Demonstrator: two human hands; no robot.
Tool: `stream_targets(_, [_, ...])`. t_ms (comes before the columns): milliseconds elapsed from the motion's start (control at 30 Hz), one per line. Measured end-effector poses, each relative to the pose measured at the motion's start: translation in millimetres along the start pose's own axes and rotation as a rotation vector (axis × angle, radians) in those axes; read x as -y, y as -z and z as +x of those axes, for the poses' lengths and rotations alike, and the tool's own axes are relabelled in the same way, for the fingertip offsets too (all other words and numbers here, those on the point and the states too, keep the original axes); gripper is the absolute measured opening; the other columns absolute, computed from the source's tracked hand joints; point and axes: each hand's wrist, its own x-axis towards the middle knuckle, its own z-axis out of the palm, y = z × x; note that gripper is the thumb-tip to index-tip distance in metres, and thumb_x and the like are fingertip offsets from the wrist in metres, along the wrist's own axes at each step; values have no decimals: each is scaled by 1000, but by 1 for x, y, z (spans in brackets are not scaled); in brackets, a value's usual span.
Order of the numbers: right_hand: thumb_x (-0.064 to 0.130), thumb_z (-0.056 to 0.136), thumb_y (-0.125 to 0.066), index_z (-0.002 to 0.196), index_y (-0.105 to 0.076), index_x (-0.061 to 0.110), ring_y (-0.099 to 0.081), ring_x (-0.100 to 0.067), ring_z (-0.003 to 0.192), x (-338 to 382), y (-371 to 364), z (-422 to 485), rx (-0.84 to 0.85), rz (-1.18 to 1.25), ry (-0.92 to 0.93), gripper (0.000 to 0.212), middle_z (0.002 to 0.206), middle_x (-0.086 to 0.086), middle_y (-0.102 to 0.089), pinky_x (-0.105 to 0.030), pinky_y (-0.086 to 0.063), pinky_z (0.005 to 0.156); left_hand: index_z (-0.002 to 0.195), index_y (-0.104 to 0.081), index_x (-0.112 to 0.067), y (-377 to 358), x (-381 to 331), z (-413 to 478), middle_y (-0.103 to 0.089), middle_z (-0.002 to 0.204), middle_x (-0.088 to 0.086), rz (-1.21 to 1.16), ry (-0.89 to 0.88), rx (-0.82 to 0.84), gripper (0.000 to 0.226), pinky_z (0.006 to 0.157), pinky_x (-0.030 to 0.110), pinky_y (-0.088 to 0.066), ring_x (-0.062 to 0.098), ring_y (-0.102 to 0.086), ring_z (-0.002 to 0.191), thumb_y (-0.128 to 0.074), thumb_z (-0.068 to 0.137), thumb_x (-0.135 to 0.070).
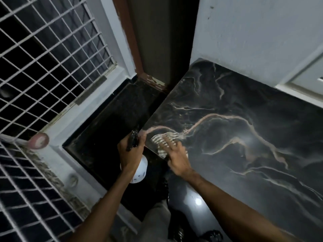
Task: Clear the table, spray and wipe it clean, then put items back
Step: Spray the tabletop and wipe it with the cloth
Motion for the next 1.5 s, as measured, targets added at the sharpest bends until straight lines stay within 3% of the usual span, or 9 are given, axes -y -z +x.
stream_targets(67, [0, 71, -52, 152, -38, 33, -36, -38, 128, -10, 9, -27, -74, 23, -155, 88, 168, 5, -15, -45, -37, 99, 70, -69, -23, -9, -4, -25, -67, 62, -12, -7, -9, 13, 24, 61, 5, -45, -4, -66, 63, -74, 92, -31])
stream_targets(233, [8, 74, -51, 153, -33, 35, -28, -39, 141, -39, 4, -139, 10, -34, 96, 86, 169, 7, -10, -49, -36, 105, 64, -65, -17, -55, -22, -108, -68, 62, -2, 23, -43, 108, 36, 63, 24, -51, 7, -66, 63, -73, 93, -36])
stream_targets(400, [9, 79, -56, 149, -45, 32, -32, -35, 142, -132, 58, -247, -267, 48, -488, 75, 166, 2, -20, -37, -28, 117, 63, -63, -16, -110, -47, -192, -67, 58, 2, -26, -62, 221, 36, 59, 34, -54, 16, -64, 55, -76, 91, -34])
stream_targets(567, [18, 76, -47, 153, -36, 33, -26, -33, 140, -148, 45, -341, -142, 67, -262, 79, 168, 7, -7, -40, -29, 107, 60, -59, -14, -165, -74, -264, -64, 57, 4, -34, -144, 372, 40, 52, 31, -50, 17, -60, 49, -76, 91, -34])
stream_targets(733, [4, 77, -52, 148, -47, 32, -34, -40, 137, -223, 77, -410, -459, 138, -906, 76, 166, 2, -21, -39, -29, 113, 62, -61, -13, -205, -100, -303, -64, 56, 5, -8, -221, 484, 38, 62, 46, -57, 26, -63, 55, -76, 91, -31])
stream_targets(933, [3, 80, -51, 150, -41, 37, -23, -30, 139, -205, 39, -440, -410, 112, -682, 79, 167, 7, -15, -45, -27, 114, 60, -60, -10, -242, -127, -324, -62, 55, 8, -25, -257, 597, 41, 56, 47, -56, 28, -59, 49, -75, 92, -30])
stream_targets(1100, [-3, 77, -53, 150, -44, 31, -26, -43, 142, -236, 71, -457, -578, 249, -1198, 81, 167, 0, -17, -50, -26, 117, 61, -61, -11, -259, -138, -319, -64, 57, 9, -65, -260, 680, 37, 57, 45, -54, 28, -59, 51, -75, 92, -26])
stream_targets(1400, [3, 83, -52, 152, -38, 35, -10, -40, 149, -248, 96, -415, -480, 268, -1176, 78, 169, 1, -4, -54, -19, 119, 67, -65, -8, -287, -153, -288, -68, 61, 4, -45, -273, 742, 32, 63, 27, -53, 15, -66, 63, -75, 92, -26])
stream_targets(1500, [6, 82, -51, 154, -32, 40, 1, -27, 149, -228, 80, -388, -422, 181, -906, 81, 169, 4, 2, -50, -10, 120, 62, -61, -11, -300, -160, -287, -61, 55, -2, -5, -326, 713, 36, 56, 11, -44, 6, -62, 60, -75, 91, -26])
